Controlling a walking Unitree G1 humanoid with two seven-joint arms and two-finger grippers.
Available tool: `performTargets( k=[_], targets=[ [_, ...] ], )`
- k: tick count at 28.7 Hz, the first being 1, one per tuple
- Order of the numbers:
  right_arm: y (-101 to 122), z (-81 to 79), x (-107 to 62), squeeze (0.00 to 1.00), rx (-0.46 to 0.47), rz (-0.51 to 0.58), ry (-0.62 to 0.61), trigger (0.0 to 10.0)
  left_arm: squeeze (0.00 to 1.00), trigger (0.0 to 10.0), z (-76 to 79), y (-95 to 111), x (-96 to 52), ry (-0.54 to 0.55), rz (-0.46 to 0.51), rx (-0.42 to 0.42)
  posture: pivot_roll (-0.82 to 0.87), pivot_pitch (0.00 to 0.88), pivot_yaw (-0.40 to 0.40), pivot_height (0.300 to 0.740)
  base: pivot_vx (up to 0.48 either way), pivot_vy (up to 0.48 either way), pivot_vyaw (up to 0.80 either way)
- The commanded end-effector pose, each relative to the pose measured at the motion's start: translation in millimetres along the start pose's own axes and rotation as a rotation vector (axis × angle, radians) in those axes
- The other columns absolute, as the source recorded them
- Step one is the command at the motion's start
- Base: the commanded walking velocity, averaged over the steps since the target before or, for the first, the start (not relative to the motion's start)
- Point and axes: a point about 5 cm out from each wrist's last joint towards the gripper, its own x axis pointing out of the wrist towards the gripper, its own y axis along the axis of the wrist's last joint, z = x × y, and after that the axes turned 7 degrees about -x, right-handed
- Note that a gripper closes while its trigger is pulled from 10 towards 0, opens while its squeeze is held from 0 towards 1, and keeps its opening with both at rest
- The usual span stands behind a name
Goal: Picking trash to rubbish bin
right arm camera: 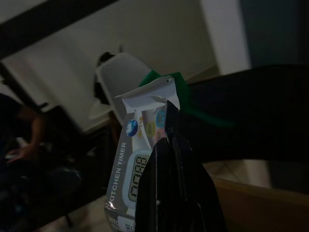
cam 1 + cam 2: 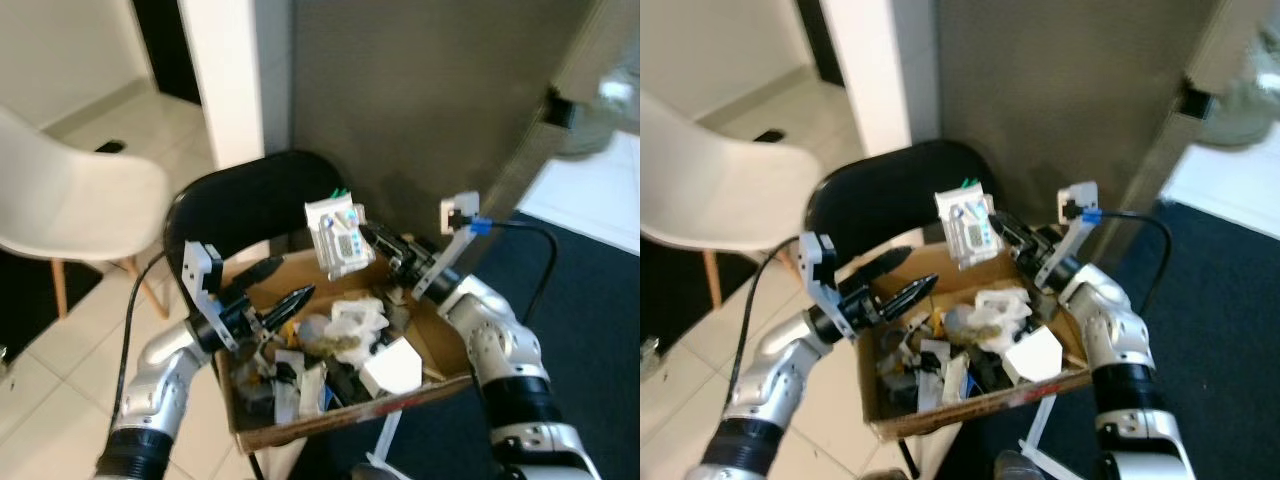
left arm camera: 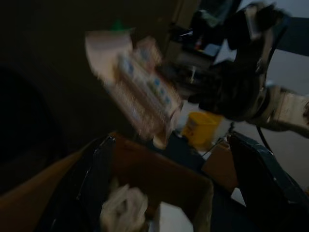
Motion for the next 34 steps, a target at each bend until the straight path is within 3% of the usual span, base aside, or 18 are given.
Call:
performTargets(
  k=[1, 12, 13, 14, 16, 18, 29, 30, 31, 32, 34],
  targets=[
    [-2.8, 2.5, -3.8, 0.0, 0.007, -0.014, -0.012, 10.0, 0.0, 10.0, -0.2, -3.6, -2.3, -0.002, -0.014, -0.009, 0.01, 0.0, -0.032, 0.74, 0.0, 0.0, 0.0],
    [-4.0, 3.5, -3.4, 0.0, -0.004, -0.041, -0.019, 10.0, 0.0, 10.0, -0.1, -4.2, -2.2, -0.004, -0.016, -0.007, 0.02, 0.0, -0.033, 0.74, 0.0, 0.0, 0.0],
    [-4.1, 3.5, -3.3, 0.69, -0.006, -0.043, -0.019, 10.0, 0.0, 10.0, -0.1, -4.3, -2.1, -0.004, -0.015, -0.007, 0.02, 0.0, -0.033, 0.74, 0.0, 0.0, 0.0],
    [-4.2, 3.6, -3.3, 0.82, -0.008, -0.045, -0.019, 10.0, 0.0, 10.0, -0.1, -4.3, -2.0, -0.005, -0.015, -0.007, 0.02, 0.0, -0.033, 0.74, 0.0, 0.0, 0.0],
    [-3.8, 3.5, -3.1, 0.96, -0.01, -0.047, -0.02, 10.0, 0.0, 10.0, 0.2, -3.7, -1.7, -0.006, -0.014, -0.006, 0.02, 0.0, -0.031, 0.74, 0.0, 0.0, 0.0],
    [-3.7, 3.5, -3.1, 1.0, -0.012, -0.048, -0.02, 10.0, 0.0, 10.0, 0.4, -3.6, -1.7, -0.007, -0.014, -0.006, 0.02, 0.0, -0.031, 0.74, 0.0, 0.0, 0.0],
    [-3.8, 4.3, -3.5, 1.0, -0.012, -0.044, -0.034, 10.0, 0.0, 10.0, 1.2, -2.6, -1.2, -0.006, -0.008, -0.011, 0.02, 0.0, -0.031, 0.74, 0.0, 0.0, 0.0],
    [-3.8, 4.6, -3.7, 0.76, -0.006, -0.04, -0.037, 10.0, 0.0, 10.0, 1.2, -2.1, -1.1, -0.001, -0.002, -0.017, 0.02, 0.0, -0.031, 0.74, 0.0, 0.0, 0.0],
    [-3.8, 4.8, -3.9, 0.3, -0.003, -0.039, -0.039, 10.0, 0.0, 10.0, 1.2, -1.5, -1.0, 0.003, 0.003, -0.021, 0.02, 0.0, -0.031, 0.74, 0.0, 0.0, 0.0],
    [-3.7, 4.9, -3.9, 0.0, -0.001, -0.038, -0.039, 10.0, 0.0, 10.0, 1.2, -1.0, -0.9, 0.006, 0.007, -0.02, 0.02, 0.0, -0.031, 0.74, 0.0, 0.0, 0.0],
    [-3.7, 4.8, -4.0, 0.0, 0.003, -0.037, -0.038, 10.0, 0.0, 10.0, 1.5, -0.5, -0.5, 0.009, 0.011, -0.025, 0.02, 0.0, -0.031, 0.74, 0.0, 0.0, 0.0]
  ],
)
